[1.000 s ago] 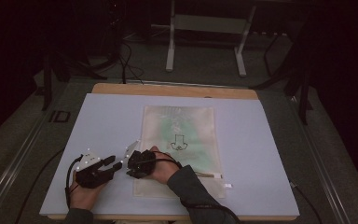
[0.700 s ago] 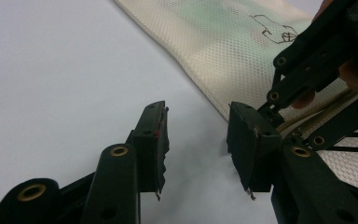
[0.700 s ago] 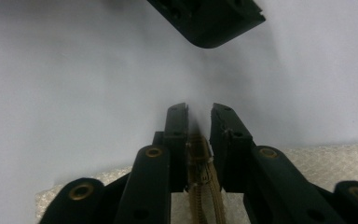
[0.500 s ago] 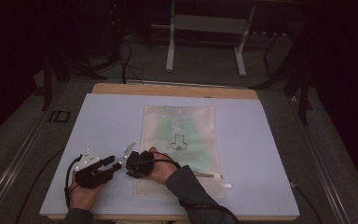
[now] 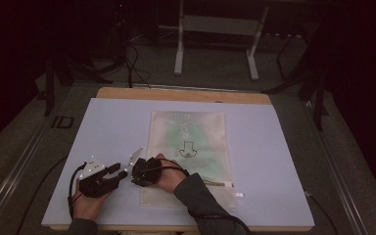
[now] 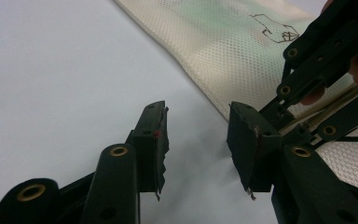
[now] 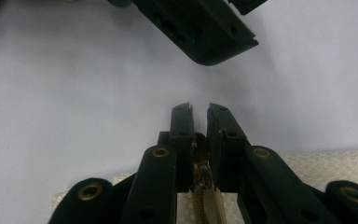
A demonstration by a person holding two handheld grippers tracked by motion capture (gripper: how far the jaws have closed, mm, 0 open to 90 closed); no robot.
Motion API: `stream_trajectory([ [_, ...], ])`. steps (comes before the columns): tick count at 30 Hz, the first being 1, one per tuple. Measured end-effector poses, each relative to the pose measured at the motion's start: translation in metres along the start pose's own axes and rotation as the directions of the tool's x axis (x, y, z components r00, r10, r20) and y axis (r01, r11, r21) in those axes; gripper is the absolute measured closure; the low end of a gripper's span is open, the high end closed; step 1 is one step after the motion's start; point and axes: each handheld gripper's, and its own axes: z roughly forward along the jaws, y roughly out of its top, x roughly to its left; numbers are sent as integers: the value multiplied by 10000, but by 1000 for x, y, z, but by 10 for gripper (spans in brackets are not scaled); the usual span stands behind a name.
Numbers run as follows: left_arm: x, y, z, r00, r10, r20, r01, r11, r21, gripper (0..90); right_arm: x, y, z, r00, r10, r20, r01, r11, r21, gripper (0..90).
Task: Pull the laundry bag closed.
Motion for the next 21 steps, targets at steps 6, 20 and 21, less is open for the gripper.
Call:
stream_trajectory([
  [6, 0, 0, 0, 10000, 4, -13, -4, 10000, -3, 564, 0, 1, -7, 10000, 47, -30, -48, 9999, -164, 811],
  [20, 1, 0, -1, 10000, -30, 6, 30, 10000, -29, 563, 3, -4, -19, 10000, -33, 23, 34, 9993, -369, 811],
  [21, 1, 0, -1, 10000, -16, 10, 16, 10000, -19, 561, 3, -5, -20, 10000, -42, 11, 42, 9994, -340, 811],
])
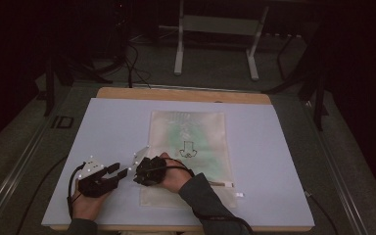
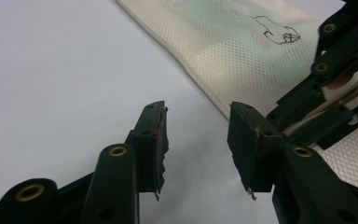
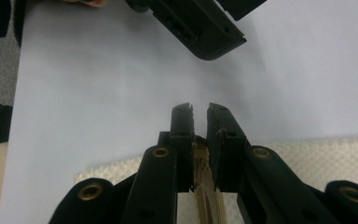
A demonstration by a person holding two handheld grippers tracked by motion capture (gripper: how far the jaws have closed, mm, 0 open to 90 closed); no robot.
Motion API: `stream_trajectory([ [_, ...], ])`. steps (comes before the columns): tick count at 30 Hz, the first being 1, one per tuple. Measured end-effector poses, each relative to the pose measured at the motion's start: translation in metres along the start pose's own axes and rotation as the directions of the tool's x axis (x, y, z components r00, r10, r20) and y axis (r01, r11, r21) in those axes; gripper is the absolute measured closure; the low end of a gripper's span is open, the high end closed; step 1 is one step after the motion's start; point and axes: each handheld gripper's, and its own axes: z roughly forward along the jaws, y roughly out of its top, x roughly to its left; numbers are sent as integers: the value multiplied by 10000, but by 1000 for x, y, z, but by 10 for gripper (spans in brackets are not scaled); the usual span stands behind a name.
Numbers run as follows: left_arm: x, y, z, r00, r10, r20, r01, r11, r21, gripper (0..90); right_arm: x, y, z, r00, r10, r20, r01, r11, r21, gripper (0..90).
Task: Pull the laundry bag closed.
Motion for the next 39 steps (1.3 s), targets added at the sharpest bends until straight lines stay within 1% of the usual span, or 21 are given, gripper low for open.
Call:
stream_trajectory([
  [2, 0, 0, 0, 10000, -9, 2, 9, 10000, 4, 560, 0, -1, -1, 10000, -26, 19, 26, 10000, -55, 811],
  [5, 0, 0, 0, 10000, -1, -7, 1, 10000, 5, 561, -1, -6, -6, 10000, -12, 35, 12, 10000, 5, 819],
  [6, 0, 0, 0, 10000, -13, -13, 13, 10000, 11, 561, -2, -8, -7, 10000, -6, -4, 6, 10000, 36, 839],
  [9, 0, 0, 0, 10000, 22, 1, -22, 10000, 58, 560, -3, -14, -7, 10000, 57, -63, -56, 9999, 152, 839],
  [13, 0, 0, 0, 10000, 15, 21, -15, 10000, 51, 560, -5, -17, -9, 9997, 202, -165, -200, 9997, 112, 820],
  [18, 0, 0, 0, 10000, 30, 60, -31, 10000, 81, 560, -8, -16, -13, 9997, 187, -179, -185, 9997, 130, 793],
  [20, -1, 0, 1, 10000, 31, 91, -32, 10000, 94, 560, -9, -16, -13, 9997, 137, -206, -132, 9996, 234, 785],
  [24, -1, 0, 1, 9999, 51, 165, -53, 9999, 118, 561, -9, -15, -10, 9999, -48, -97, 55, 9978, 667, 767],
  [28, -1, 0, 2, 9996, 91, 276, -97, 9998, 186, 562, -9, -13, -7, 9998, 37, -177, -20, 9953, 969, 763],
  [30, -1, 0, 2, 9993, 133, 344, -141, 9996, 239, 563, -10, -13, -5, 9998, -6, -219, 30, 9944, 1061, 764],
  [34, -2, 0, 3, 9987, 203, 477, -217, 9994, 286, 571, -10, -11, 0, 9995, 35, -308, 9, 9899, 1419, 775],
  [36, -2, 0, 3, 9983, 232, 530, -248, 9992, 301, 578, -10, -10, 0, 9994, 146, -316, -98, 9889, 1483, 777],
  [39, -2, 0, 3, 9979, 233, 603, -252, 9992, 321, 586, -11, -11, -2, 9993, 162, -340, -109, 9886, 1504, 795],
])
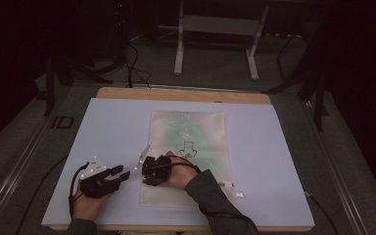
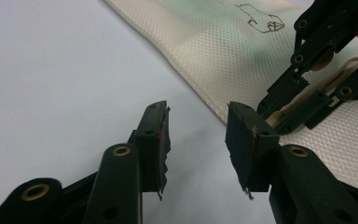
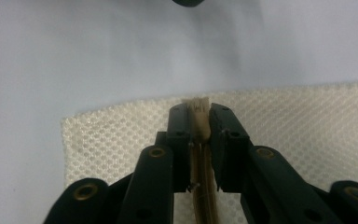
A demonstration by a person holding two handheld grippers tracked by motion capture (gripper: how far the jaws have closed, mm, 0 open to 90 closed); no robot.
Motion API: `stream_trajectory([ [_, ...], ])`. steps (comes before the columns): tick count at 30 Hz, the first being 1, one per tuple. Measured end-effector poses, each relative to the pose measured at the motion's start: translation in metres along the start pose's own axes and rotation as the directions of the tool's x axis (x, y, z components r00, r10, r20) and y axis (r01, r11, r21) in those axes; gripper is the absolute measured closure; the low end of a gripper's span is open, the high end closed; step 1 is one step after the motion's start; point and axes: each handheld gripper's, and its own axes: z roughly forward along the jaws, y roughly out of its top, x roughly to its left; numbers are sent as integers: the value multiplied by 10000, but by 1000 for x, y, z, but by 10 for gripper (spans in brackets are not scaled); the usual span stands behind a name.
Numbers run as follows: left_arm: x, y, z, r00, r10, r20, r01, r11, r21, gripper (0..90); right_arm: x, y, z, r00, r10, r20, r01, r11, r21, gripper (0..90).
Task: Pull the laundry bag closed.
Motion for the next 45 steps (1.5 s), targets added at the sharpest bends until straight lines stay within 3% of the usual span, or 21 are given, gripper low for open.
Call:
stream_trajectory([
  [7, -2, 0, 1, 9995, 145, 288, -148, 9998, 95, 627, -1, -3, 3, 9999, 86, -127, -83, 9997, 228, 807],
  [25, -5, 1, 1, 9964, 307, 787, -321, 9993, 168, 663, -5, -5, 4, 9991, 173, -393, -167, 9997, 160, 811],
  [37, -15, 0, 6, 9850, 829, 1514, -901, 9951, 417, 732, -8, -9, 7, 9976, 233, -658, -231, 9997, 38, 818],
  [45, -28, 0, 14, 9647, 1469, 2185, -1658, 9836, 704, 845, -9, -10, 6, 9970, 284, -724, -286, 9996, -20, 818],
])
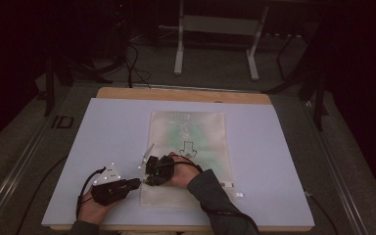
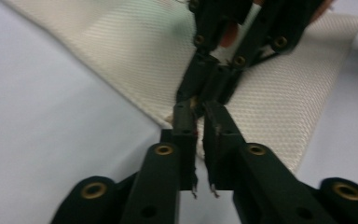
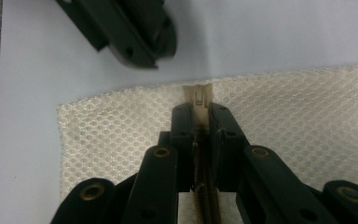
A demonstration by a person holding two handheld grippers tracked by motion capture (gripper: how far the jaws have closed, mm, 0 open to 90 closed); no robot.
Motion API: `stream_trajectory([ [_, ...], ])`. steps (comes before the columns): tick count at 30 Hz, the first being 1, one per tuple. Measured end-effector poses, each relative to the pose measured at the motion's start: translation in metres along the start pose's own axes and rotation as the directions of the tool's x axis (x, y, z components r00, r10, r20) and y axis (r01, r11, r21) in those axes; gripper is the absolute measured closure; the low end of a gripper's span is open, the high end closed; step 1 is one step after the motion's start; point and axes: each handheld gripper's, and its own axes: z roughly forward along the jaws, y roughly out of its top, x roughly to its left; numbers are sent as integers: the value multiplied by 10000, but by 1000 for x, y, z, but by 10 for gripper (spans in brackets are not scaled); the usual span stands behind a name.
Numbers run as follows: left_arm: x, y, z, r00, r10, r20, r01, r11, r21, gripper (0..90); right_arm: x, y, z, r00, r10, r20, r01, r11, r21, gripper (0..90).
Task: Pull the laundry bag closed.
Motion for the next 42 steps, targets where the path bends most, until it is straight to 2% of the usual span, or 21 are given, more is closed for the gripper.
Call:
stream_trajectory([
  [4, -2, 0, 3, 9998, 164, 86, -165, 9998, 114, 889, 0, 0, 0, 10000, 3, 12, -3, 10000, 6, 817],
  [12, -7, 1, 17, 9977, 658, -170, -645, 9954, 710, 892, 1, 0, 0, 10000, 20, 13, -20, 10000, -16, 817],
  [21, -7, 1, 20, 9966, 698, -428, -650, 9924, 1048, 892, 1, 0, 0, 10000, -54, 28, 55, 10000, -20, 818],
  [23, -9, 1, 20, 9944, 877, -585, -808, 9906, 1105, 892, 1, 0, 0, 10000, -71, 50, 71, 10000, -9, 818],
  [26, -10, 2, 21, 9938, 813, -758, -719, 9901, 1204, 895, 2, 0, 0, 9999, -135, 62, 135, 9999, 26, 818],
  [29, -11, 3, 21, 9952, 502, -837, -395, 9914, 1247, 897, 2, 0, 0, 9998, -200, 79, 200, 9998, 32, 819],
  [32, -12, 2, 21, 9948, 374, -946, -257, 9922, 1216, 898, 3, 1, 0, 9993, -364, 111, 363, 9993, 108, 819],
  [42, -14, 3, 22, 9933, 240, -1132, -90, 9914, 1308, 900, 6, -2, -2, 9973, -691, 266, 685, 9973, 247, 821],
])
